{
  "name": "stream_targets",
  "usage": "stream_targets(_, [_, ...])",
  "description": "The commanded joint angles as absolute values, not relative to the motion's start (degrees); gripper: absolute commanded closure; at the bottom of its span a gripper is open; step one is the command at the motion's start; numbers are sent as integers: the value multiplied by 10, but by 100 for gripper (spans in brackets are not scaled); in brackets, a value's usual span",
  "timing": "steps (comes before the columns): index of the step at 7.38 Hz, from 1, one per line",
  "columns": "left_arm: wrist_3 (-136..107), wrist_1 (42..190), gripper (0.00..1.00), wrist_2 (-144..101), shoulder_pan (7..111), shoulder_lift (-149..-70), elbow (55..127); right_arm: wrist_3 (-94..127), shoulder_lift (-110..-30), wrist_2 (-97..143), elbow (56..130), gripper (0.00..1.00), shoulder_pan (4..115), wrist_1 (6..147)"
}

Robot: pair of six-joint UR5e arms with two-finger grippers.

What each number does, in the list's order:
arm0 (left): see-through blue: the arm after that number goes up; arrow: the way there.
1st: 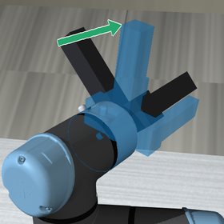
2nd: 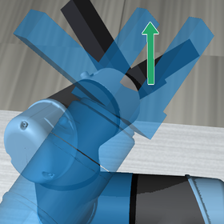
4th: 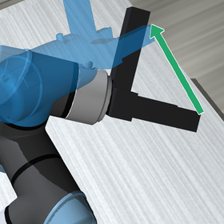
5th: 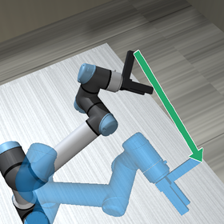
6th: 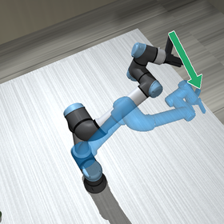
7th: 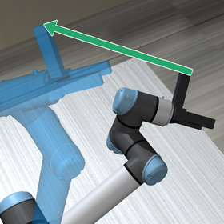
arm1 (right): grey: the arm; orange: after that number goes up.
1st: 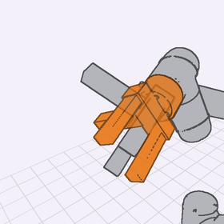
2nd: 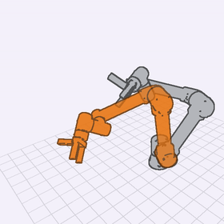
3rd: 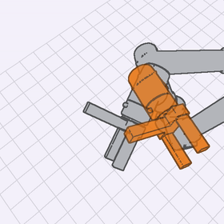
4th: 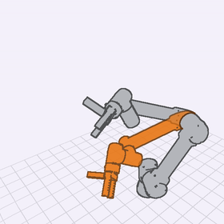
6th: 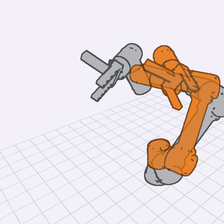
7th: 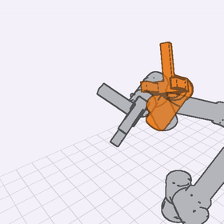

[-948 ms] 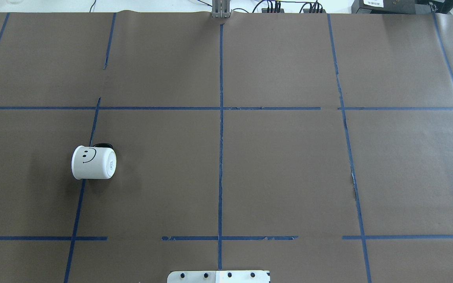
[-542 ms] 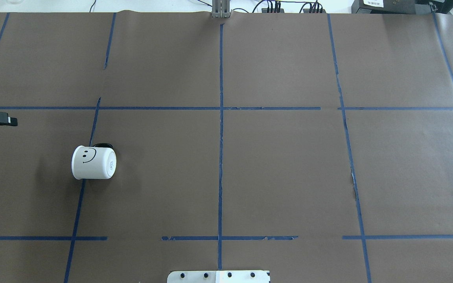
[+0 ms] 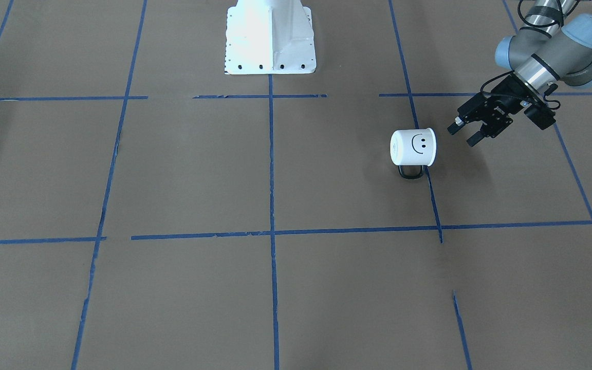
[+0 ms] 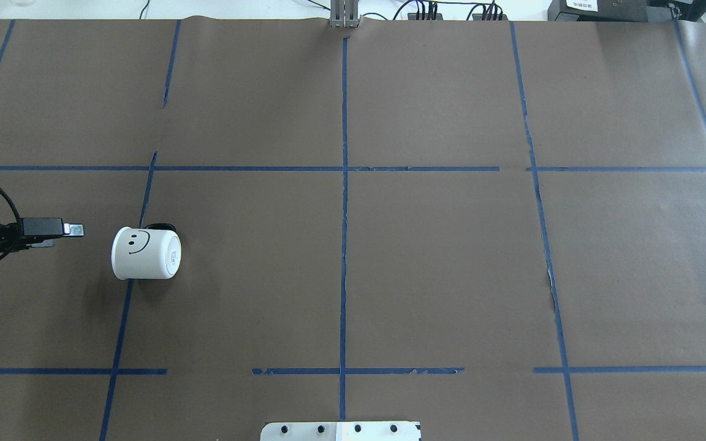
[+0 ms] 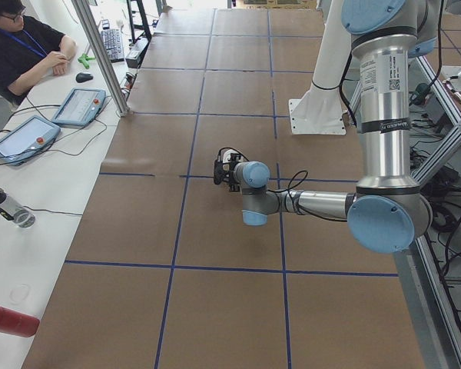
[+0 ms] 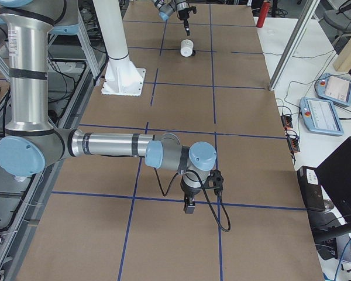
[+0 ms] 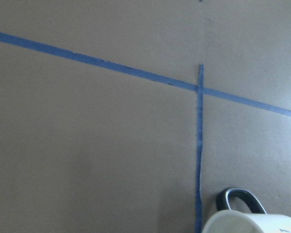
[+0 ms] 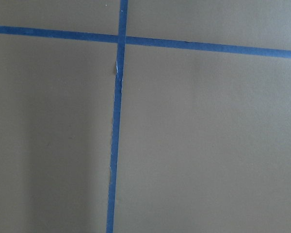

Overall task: Flip mug
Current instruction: 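Reach the left gripper toward the open rim of the white smiley mug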

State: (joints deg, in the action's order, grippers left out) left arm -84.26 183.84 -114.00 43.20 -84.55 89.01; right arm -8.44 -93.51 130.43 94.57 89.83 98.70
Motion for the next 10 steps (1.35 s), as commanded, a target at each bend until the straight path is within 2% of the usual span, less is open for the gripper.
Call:
stream_targets(1, [-864, 1934, 0, -1135, 421, -895, 843, -84, -935, 1304, 946, 0, 898, 987])
stream_targets(2, [-864, 1954, 0, -1135, 416, -907, 812, -84, -935, 1304, 946, 0, 898, 987])
stream_targets(7, [-865, 1957, 1, -1135, 376, -938, 802, -84, -935, 1304, 946, 0, 898, 987])
stream_targets(8, [-865, 1958, 6, -1135, 374, -940, 802, -84, -935, 1304, 946, 0, 898, 987])
stream_targets(9, [-865, 1958, 38, -1138, 374, -940, 802, -84, -935, 1304, 946, 0, 898, 987])
stream_targets(10, [-865, 1963, 99, -1164, 374, -940, 802, -84, -935, 1304, 946, 0, 898, 987])
